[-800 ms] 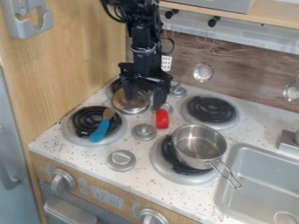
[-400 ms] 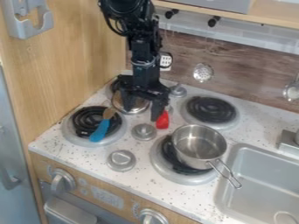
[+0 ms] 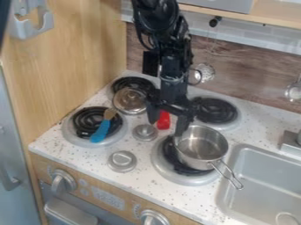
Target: Put the silver pot on the upper right burner of the stove
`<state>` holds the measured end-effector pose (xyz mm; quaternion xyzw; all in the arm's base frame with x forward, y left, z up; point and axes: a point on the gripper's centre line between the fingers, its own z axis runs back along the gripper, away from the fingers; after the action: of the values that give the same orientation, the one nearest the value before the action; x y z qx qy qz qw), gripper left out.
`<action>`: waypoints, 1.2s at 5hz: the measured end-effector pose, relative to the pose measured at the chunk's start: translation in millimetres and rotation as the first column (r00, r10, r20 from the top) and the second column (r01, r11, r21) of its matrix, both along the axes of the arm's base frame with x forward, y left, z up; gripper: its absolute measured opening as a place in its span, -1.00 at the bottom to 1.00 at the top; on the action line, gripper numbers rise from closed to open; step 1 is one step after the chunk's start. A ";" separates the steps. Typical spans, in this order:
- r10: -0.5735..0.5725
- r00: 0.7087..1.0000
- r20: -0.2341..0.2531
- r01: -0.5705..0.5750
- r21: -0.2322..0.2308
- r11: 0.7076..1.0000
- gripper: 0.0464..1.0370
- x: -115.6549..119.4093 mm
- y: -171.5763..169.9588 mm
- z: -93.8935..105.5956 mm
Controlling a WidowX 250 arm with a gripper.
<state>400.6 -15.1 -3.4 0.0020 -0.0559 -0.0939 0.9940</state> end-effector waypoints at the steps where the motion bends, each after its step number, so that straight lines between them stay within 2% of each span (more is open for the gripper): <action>1: -0.034 0.999 -0.039 0.033 -0.015 0.999 0.92 11.1 -20.0 -19.0; 2: -0.030 0.996 -0.088 0.027 -0.044 0.999 0.83 14.0 -32.2 -34.9; 4: -0.067 0.997 -0.046 0.066 -0.026 0.997 -0.40 14.9 -29.4 -35.6; 5: -0.086 0.996 0.021 0.087 -0.042 0.995 -0.80 10.3 -31.5 -27.9; 6: -0.094 0.991 0.093 0.097 -0.028 0.995 -0.95 18.7 -30.3 -24.3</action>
<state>419.3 -45.4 -27.7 -0.0124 -0.1028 -0.1403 0.9847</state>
